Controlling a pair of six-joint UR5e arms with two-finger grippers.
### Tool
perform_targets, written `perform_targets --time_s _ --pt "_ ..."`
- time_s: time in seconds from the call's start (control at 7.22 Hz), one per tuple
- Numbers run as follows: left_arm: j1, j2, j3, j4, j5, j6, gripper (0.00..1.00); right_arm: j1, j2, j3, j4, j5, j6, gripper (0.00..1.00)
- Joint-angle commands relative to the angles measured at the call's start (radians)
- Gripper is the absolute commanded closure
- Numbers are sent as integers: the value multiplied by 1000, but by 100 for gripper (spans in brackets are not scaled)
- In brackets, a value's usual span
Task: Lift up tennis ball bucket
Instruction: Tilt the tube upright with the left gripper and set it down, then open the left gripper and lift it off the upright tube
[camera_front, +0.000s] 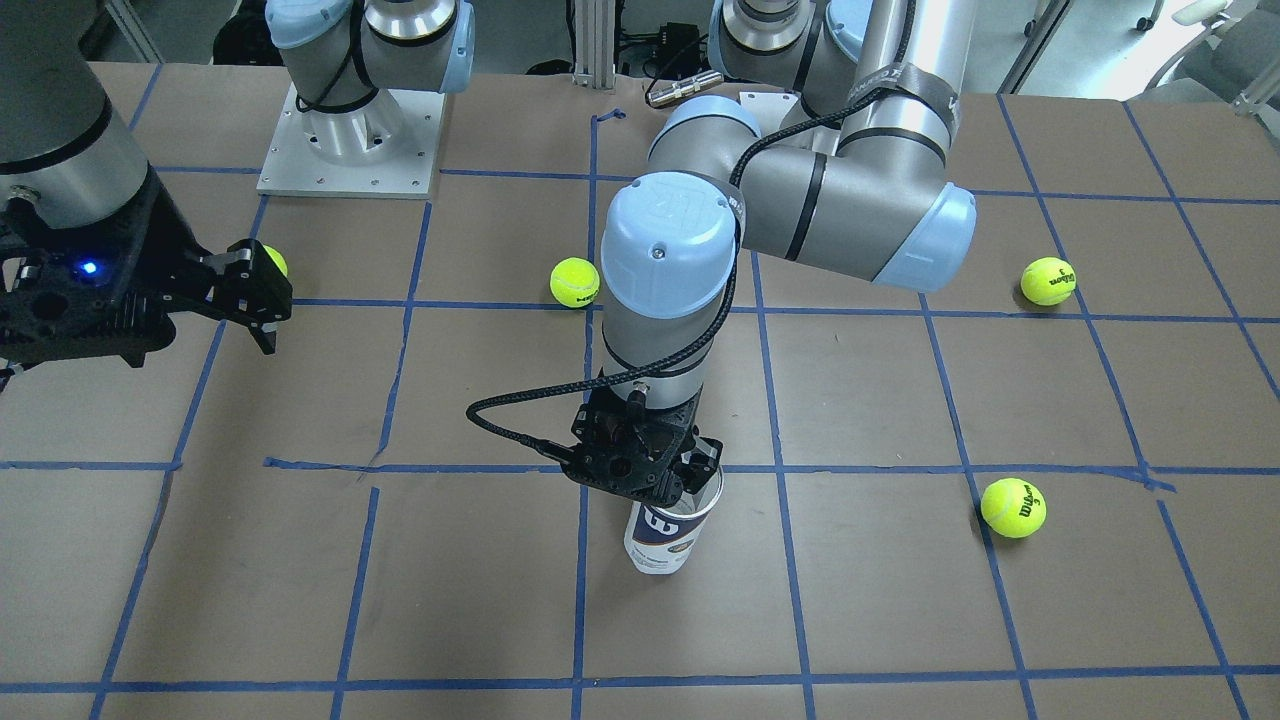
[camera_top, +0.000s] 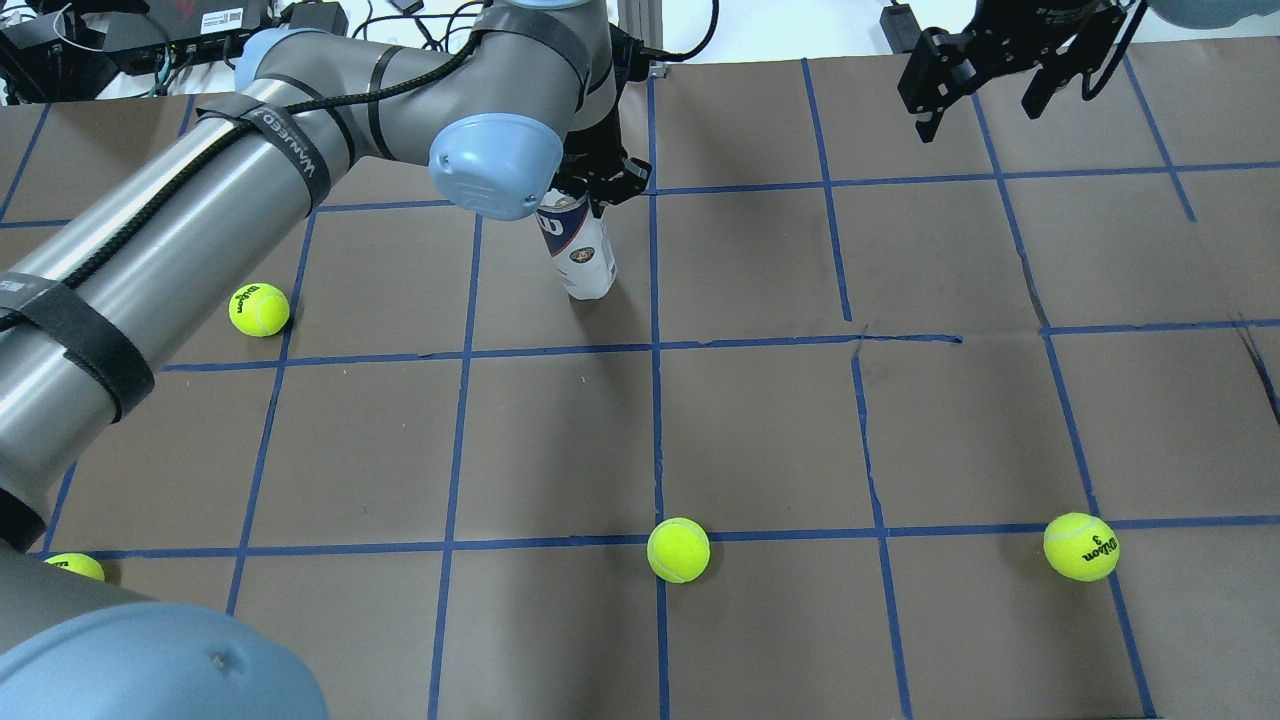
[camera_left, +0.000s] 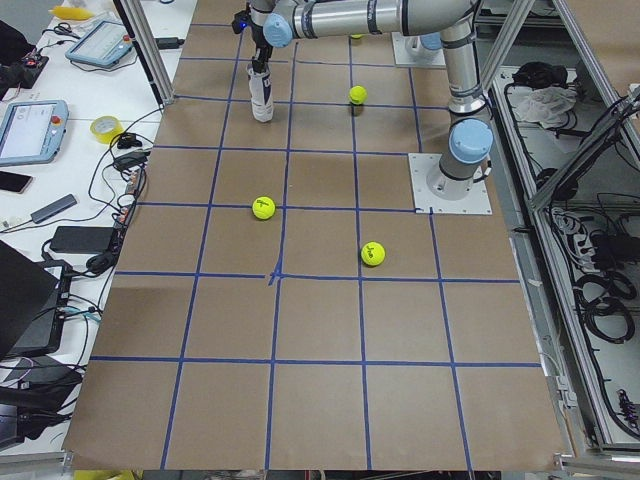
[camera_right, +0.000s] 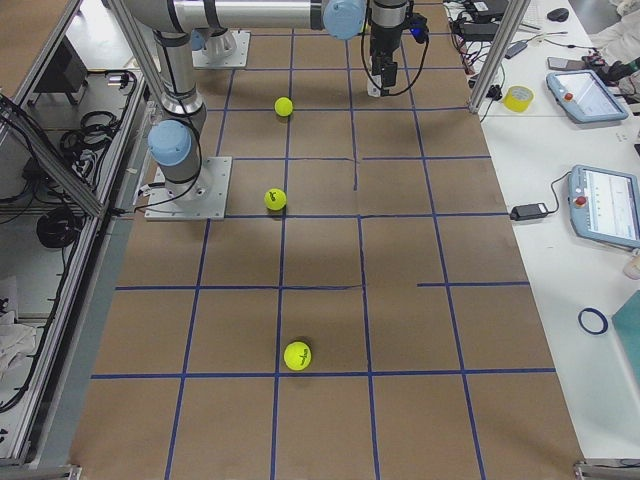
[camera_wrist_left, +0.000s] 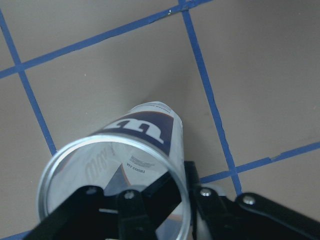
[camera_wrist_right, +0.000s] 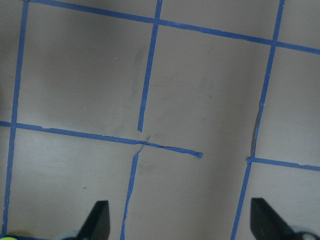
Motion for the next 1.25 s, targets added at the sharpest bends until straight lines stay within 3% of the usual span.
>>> perform_targets --time_s 0.0,0.14,0.42,0.69,0.97,1.11 --pt "-5 -5 0 -3 -8 -66 14 0 3 -1 -3 3 -1 0" --pt "-5 1 3 -4 -12 -69 0 1 3 -1 -1 4 -1 0" --pt "-8 46 11 -30 -10 -65 0 1 4 -1 0 6 -1 0" --pt "-17 104 136 -238 -10 -72 0 1 4 0 0 6 -1 0" --pt "-16 245 141 -362 -30 -80 0 1 4 0 0 6 -1 0" --pt "1 314 114 -508 -27 -80 0 1 4 0 0 6 -1 0"
